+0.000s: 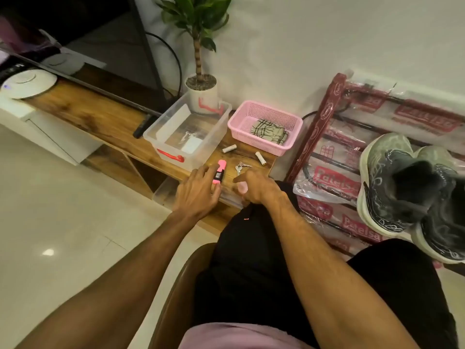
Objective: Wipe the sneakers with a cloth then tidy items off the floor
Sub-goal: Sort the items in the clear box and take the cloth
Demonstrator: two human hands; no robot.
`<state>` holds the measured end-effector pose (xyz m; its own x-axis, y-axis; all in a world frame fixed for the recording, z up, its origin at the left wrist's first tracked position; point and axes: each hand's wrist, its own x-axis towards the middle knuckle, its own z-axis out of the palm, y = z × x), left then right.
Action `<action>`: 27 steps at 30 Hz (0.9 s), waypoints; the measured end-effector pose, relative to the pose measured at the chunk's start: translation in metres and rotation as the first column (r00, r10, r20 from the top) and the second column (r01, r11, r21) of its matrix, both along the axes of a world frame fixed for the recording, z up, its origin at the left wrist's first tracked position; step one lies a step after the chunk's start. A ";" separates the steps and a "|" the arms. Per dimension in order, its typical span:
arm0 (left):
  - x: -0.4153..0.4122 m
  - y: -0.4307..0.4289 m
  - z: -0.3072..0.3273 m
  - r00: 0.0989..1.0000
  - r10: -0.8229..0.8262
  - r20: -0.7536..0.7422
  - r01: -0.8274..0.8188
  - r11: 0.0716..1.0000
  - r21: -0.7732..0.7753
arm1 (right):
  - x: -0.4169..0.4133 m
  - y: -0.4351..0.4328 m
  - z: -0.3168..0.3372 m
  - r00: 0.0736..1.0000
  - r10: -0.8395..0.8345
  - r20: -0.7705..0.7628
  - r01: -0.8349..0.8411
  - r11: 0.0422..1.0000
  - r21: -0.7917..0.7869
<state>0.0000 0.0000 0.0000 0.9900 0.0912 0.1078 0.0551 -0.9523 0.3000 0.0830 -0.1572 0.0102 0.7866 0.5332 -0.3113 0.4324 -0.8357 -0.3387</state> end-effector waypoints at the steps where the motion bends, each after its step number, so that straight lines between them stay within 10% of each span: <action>1: 0.001 0.001 0.001 1.000 0.001 0.019 -0.001 1.000 0.009 | 0.000 0.001 0.000 1.000 0.005 -0.007 -0.005 1.000 -0.021; 16: 0.026 0.062 0.007 0.950 0.236 0.203 -0.247 0.968 0.033 | 0.043 0.002 0.038 0.968 -0.199 0.153 0.153 0.951 0.268; 27: 0.041 0.079 0.007 0.942 0.325 0.082 -0.325 0.945 -0.012 | 0.087 0.101 0.065 0.980 0.012 0.201 -0.083 0.934 0.348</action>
